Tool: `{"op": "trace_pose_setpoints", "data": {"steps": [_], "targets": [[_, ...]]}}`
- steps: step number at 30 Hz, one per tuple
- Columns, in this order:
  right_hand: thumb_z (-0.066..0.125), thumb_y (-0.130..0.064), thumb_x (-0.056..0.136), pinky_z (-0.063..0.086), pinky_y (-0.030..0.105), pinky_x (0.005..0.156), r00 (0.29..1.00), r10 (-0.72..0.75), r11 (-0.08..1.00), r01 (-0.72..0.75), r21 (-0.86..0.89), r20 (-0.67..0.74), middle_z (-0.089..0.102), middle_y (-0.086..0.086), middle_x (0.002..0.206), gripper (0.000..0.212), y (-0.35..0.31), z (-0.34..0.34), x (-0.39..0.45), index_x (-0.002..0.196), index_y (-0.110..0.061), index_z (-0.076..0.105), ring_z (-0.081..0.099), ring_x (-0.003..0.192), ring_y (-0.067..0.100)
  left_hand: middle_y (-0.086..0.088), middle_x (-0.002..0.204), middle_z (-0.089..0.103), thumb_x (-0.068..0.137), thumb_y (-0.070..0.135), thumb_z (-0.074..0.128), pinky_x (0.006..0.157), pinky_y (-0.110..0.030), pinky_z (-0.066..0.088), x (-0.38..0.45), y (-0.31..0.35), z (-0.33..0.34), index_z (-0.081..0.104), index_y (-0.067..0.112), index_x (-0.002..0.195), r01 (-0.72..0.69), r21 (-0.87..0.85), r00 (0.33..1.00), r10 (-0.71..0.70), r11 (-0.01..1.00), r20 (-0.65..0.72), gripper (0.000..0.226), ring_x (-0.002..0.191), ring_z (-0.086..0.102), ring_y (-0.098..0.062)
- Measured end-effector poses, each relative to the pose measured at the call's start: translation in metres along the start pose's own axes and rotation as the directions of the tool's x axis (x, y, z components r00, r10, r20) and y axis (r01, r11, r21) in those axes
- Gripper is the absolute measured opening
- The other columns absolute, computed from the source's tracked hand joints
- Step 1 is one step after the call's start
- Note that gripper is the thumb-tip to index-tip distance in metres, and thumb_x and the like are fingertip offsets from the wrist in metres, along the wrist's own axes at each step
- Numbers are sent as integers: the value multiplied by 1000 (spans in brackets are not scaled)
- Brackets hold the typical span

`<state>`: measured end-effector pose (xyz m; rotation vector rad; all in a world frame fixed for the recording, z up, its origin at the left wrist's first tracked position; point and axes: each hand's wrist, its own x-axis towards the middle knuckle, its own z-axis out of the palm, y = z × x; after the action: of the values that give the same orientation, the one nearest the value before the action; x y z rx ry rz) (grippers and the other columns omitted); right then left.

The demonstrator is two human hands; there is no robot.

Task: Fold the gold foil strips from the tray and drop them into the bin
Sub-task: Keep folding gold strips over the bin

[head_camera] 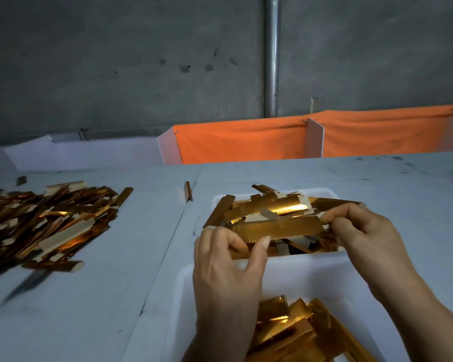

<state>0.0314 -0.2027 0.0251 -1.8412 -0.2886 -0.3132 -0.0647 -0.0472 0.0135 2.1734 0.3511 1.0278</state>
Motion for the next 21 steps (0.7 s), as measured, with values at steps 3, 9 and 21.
{"op": "trace_pose_setpoints", "data": {"steps": [3, 9, 21], "targets": [[52, -13, 86, 45, 29, 58, 996, -30, 999, 33, -29, 80, 64, -21, 72, 30, -3, 1, -3, 69, -31, 68, 60, 66, 4, 18, 105, 46, 74, 51, 70, 80, -26, 41, 0, -1, -3, 58, 31, 96, -160, 86, 987, 162, 983, -20, 31, 101, 42, -1], [51, -4, 89, 52, 19, 61, 944, -76, 988, 28, 151, 321, 69, 0, 82, 32, -10, 2, -8, 70, -19, 71, 64, 73, 10, 4, 119, 64, 69, 40, 80, 89, -31, 40, -8, 4, 10, 62, 18, 121, -375, 173, 895, 306, 911, 325, 59, 115, 57, -16], [48, -5, 94, 57, 24, 70, 844, -45, 985, -52, 166, 534, 71, -3, 87, 30, -12, -4, -7, 80, -19, 72, 68, 83, 10, 22, 130, 47, 96, 39, 46, 68, 6, 27, -2, -3, 9, 37, 39, 136, -172, 58, 913, 137, 983, 385, 42, 99, 37, 8]]}}
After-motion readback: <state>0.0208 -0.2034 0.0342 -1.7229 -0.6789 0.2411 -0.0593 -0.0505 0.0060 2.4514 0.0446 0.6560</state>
